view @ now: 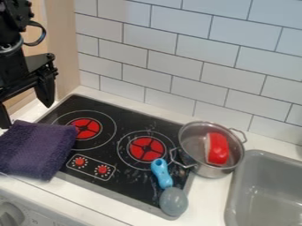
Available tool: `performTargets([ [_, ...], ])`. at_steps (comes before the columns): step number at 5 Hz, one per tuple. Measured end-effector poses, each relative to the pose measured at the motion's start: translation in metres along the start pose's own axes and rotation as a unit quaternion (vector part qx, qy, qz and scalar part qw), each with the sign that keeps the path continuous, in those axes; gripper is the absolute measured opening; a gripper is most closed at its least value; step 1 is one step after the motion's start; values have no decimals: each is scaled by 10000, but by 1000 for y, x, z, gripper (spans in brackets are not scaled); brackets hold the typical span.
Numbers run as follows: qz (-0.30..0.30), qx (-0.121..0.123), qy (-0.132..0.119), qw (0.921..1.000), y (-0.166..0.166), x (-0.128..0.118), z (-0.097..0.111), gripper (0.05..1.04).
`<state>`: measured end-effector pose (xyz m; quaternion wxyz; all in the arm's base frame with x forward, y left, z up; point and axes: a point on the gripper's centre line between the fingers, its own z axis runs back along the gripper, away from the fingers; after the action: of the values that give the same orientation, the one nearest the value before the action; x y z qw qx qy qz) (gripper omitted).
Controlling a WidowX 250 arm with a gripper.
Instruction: Move the purple cloth on the left burner
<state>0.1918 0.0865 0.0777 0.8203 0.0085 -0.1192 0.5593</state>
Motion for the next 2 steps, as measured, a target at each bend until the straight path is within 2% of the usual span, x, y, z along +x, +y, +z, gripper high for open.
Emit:
performTargets([
  [1, -6, 147, 135, 9998, 9, -8, -7, 999],
  [2, -124, 289, 165, 9994, 11, -8, -13, 999],
])
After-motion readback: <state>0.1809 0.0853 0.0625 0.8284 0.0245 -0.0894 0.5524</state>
